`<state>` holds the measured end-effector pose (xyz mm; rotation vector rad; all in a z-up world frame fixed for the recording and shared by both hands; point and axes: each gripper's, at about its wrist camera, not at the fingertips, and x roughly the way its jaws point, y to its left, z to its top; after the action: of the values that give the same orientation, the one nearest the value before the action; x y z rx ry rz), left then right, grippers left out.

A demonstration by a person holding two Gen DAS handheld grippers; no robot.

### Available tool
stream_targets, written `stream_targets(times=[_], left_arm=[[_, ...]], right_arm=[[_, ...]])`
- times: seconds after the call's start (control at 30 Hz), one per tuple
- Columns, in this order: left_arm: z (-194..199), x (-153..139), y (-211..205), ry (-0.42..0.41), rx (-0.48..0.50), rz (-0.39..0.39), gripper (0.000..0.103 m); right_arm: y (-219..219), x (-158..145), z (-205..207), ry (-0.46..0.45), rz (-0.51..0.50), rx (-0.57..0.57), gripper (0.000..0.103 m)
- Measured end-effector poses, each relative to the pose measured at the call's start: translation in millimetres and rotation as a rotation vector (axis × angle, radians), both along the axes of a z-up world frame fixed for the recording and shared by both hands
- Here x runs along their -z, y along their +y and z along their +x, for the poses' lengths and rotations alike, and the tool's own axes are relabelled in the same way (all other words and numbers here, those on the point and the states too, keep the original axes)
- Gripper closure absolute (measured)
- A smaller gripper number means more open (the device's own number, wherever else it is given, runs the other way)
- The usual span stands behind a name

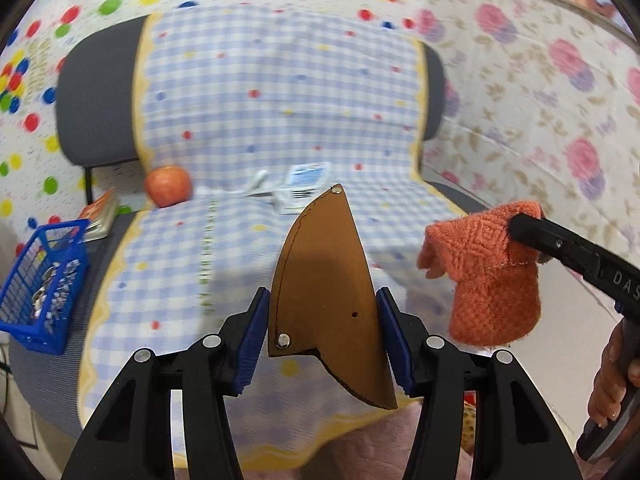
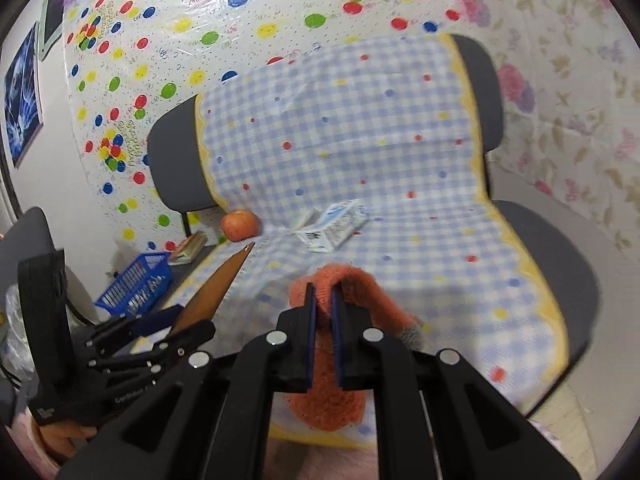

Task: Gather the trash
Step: 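Grasp the orange knitted glove with the right gripper while the left gripper holds the leather, then carry the leather piece and glove to the pink bin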

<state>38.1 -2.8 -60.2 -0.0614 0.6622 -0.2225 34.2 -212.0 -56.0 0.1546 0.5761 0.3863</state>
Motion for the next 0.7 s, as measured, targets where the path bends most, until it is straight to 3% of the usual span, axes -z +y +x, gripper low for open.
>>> stream_targets(times=[0.33, 0.7], left_arm=[[-22.2, 9.0, -85.2, -0.011, 0.236, 0.006, 0.049], [-43.1, 36.2, -171.8, 0.051, 0.488, 0.027, 0.049]], right_arm=[[-79.0, 25.2, -57.2, 0.065, -0.022, 0.196, 0.095], [-135.0, 44.6, -107.8, 0.132, -0.067, 0.376, 0.095]])
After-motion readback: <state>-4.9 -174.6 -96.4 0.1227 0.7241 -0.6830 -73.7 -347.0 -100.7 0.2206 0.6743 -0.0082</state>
